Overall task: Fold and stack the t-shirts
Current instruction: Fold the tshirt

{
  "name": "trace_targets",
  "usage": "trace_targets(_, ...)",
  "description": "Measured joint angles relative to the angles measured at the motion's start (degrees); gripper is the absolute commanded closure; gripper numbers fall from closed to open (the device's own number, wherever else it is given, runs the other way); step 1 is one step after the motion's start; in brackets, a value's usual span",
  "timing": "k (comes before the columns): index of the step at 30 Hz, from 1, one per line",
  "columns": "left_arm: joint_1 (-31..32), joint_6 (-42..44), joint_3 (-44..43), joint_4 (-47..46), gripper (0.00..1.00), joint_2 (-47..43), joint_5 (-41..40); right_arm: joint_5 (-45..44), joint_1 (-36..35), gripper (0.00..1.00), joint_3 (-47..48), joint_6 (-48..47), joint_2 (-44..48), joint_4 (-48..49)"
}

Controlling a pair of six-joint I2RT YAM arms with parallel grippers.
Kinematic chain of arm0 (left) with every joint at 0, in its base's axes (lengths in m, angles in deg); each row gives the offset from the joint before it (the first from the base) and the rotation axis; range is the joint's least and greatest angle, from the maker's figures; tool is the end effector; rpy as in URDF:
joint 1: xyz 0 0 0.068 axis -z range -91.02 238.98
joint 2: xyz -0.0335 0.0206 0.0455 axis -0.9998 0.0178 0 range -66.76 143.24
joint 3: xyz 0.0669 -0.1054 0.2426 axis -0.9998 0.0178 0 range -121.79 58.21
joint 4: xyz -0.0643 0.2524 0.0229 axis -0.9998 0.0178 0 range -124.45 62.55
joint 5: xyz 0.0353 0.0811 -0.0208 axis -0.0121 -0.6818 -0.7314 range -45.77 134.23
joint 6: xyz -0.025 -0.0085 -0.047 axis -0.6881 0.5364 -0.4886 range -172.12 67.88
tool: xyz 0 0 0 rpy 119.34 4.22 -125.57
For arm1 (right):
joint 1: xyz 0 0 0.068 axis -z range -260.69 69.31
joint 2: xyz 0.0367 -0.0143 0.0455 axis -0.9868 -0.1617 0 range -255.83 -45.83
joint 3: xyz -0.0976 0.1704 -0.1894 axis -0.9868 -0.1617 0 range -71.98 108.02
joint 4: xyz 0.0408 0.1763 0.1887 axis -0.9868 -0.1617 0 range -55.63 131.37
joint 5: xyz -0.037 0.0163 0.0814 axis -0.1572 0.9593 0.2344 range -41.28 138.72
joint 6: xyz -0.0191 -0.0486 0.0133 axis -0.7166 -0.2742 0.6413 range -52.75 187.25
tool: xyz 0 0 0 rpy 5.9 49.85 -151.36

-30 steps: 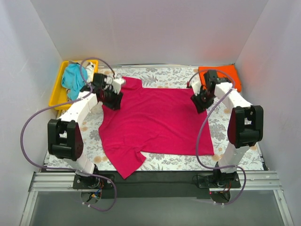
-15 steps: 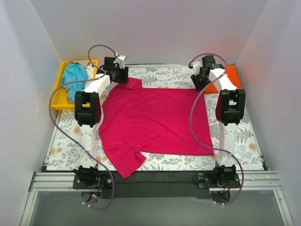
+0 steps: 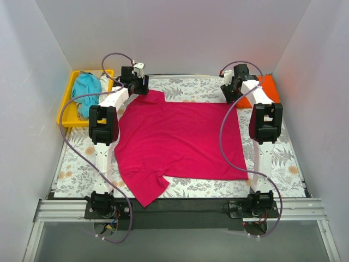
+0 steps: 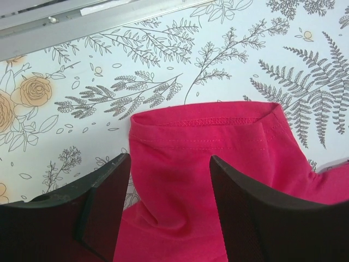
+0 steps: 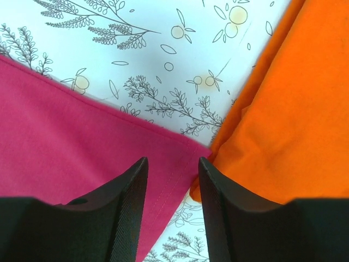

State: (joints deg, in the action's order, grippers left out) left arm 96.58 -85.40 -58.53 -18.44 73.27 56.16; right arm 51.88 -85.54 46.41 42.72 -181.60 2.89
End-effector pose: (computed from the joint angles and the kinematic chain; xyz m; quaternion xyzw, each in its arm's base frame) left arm 0.5495 -0.0807 0.1725 -0.1563 0.8862 -0.2367 0.3663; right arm 0.5204 0.0461 0.1912 -0.2501 0.9223 -0.0242 0.2936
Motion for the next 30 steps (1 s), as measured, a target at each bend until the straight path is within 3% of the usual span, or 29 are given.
trace_targets(11,0.0,0.0,-1.5,-1.6,0.39,2.4,-1.0,-0.8,0.0,0.64,0.2,0.8,-2.6,2.0)
trace_targets(15,0.0,0.1,-1.6,-1.6,0.39,3.9,-1.7,-0.8,0.0,0.74,-0.1,0.9,-2.6,2.3)
trace_targets(21,0.0,0.5,-2.1,-2.5,0.42,5.1,-2.1,0.1,-0.1,0.98,-0.3,0.5,-2.6,2.6)
trace_targets(28,0.0,0.5,-4.9,-2.8,0.76,7.0,-1.2,0.6,0.0,0.99,-0.4,0.4,-2.6,2.7)
trace_targets(30,-0.1,0.3,-5.7,-2.7,0.94,7.6,-0.5,0.8,0.0,0.99,-0.4,0.4,-2.6,2.7)
